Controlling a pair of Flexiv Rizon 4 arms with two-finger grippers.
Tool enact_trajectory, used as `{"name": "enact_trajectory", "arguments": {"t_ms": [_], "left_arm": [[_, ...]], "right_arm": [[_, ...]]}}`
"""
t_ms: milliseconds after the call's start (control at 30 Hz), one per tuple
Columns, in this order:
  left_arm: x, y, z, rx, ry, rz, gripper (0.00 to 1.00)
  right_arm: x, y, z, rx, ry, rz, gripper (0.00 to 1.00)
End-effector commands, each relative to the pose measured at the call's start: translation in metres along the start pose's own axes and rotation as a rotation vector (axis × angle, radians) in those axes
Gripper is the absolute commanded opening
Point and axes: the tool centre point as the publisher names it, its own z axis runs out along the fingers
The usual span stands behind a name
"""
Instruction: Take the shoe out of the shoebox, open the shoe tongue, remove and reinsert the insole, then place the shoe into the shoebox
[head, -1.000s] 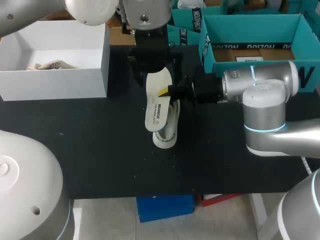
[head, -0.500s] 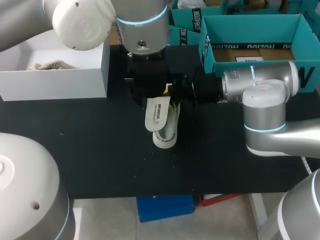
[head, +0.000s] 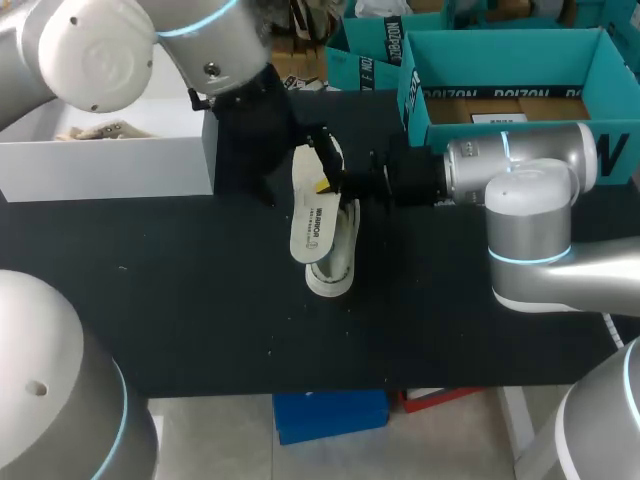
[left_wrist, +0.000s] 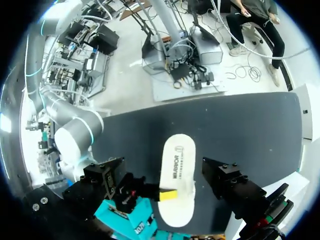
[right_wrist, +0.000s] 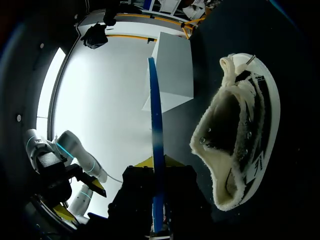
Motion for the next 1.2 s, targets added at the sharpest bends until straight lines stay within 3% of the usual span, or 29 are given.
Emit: {"name": "enact_trajectory", "arguments": {"t_ms": [33, 167, 367, 967, 1033, 1200], "left_arm": [[0.028, 0.004, 0.0, 0.095, -0.532, 0.047, 1.0], [0.038, 0.006, 0.001, 0.14, -0.68, 0.074, 1.0], [0.049, 0.006, 0.007, 0.153, -0.782, 0.112, 1.0], [0.051, 0.005, 0.008, 0.171, -0.777, 0.114, 1.0], [0.064, 0.005, 0.016, 0.166, -0.843, 0.109, 1.0], [0.097, 0.006, 0.028, 0.054, -1.011, 0.088, 1.0]], "right_arm": [[-0.001, 0.0, 0.002, -0.003, 0.0, 0.0, 0.0], [-0.001, 0.0, 0.002, -0.003, 0.0, 0.0, 0.0], [-0.001, 0.0, 0.002, -0.003, 0.0, 0.0, 0.0], [-0.001, 0.0, 0.002, -0.003, 0.0, 0.0, 0.0], [-0.001, 0.0, 0.002, -0.003, 0.0, 0.0, 0.0], [-0.001, 0.0, 0.002, -0.003, 0.0, 0.0, 0.0]]}}
